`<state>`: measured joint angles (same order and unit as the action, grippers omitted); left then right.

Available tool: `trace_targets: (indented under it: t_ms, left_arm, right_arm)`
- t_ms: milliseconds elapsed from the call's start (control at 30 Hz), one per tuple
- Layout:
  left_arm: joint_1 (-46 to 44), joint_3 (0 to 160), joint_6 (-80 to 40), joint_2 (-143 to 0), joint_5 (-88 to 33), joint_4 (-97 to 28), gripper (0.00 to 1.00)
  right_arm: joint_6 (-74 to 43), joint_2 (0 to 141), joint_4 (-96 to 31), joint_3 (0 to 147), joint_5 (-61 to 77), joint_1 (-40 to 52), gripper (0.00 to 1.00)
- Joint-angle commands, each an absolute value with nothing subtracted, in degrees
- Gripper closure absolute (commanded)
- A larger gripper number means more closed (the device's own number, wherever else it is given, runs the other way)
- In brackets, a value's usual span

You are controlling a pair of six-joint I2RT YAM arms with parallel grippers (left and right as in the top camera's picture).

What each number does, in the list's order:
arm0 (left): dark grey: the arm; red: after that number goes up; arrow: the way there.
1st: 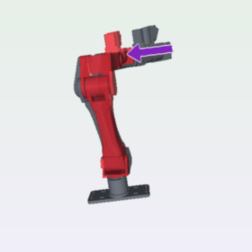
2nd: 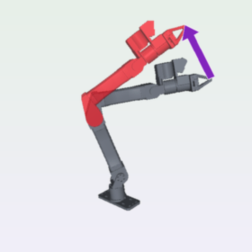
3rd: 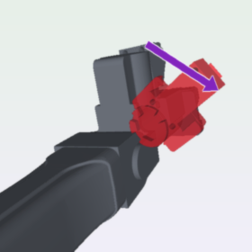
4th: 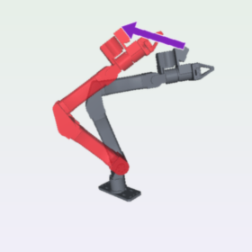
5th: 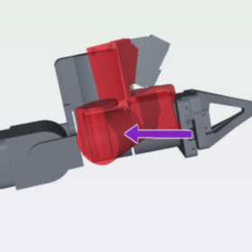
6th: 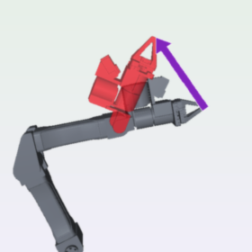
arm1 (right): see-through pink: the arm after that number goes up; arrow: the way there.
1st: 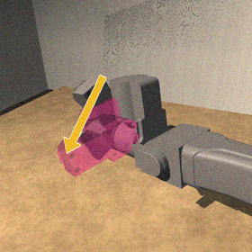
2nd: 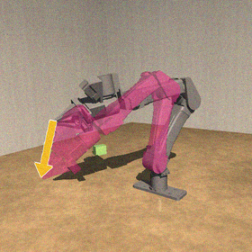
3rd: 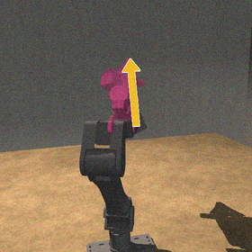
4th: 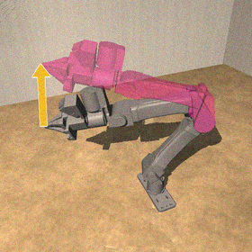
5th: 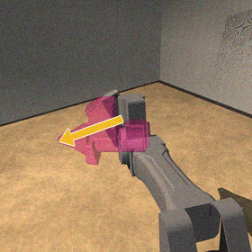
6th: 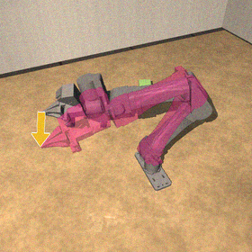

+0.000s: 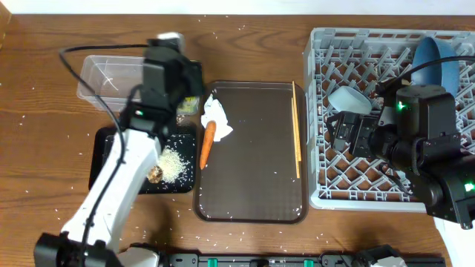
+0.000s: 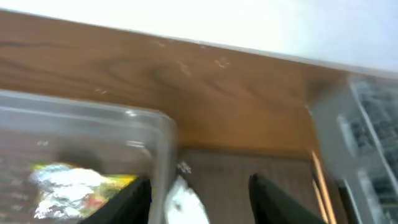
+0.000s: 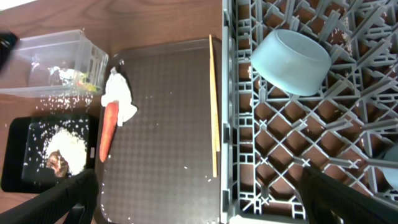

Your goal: Sort waste into correct bins and load items into the dishwasher rack

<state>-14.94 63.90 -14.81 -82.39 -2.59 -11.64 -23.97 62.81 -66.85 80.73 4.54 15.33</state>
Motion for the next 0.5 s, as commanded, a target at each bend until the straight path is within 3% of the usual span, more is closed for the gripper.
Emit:
trace_targets:
  t_ms: [0,133,467]
  left_arm:
    - [-22.0,64.0,-7.1,-85.1,2.8,-17.1,0.49]
    - [-28.2,64.0,-4.3,-92.1,15.0,-21.0,0.48]
    - [-30.3,64.0,-3.5,-106.5,15.8,-12.1,0.48]
  right_arm:
    - [-24.8,62.9,-67.0,81.5,5.0,14.3,0.01]
    - [-24.8,62.9,-67.0,81.5,5.0,14.3,0.01]
    - [-24.8,63.0,-67.6,81.5,5.0,14.3,0.01]
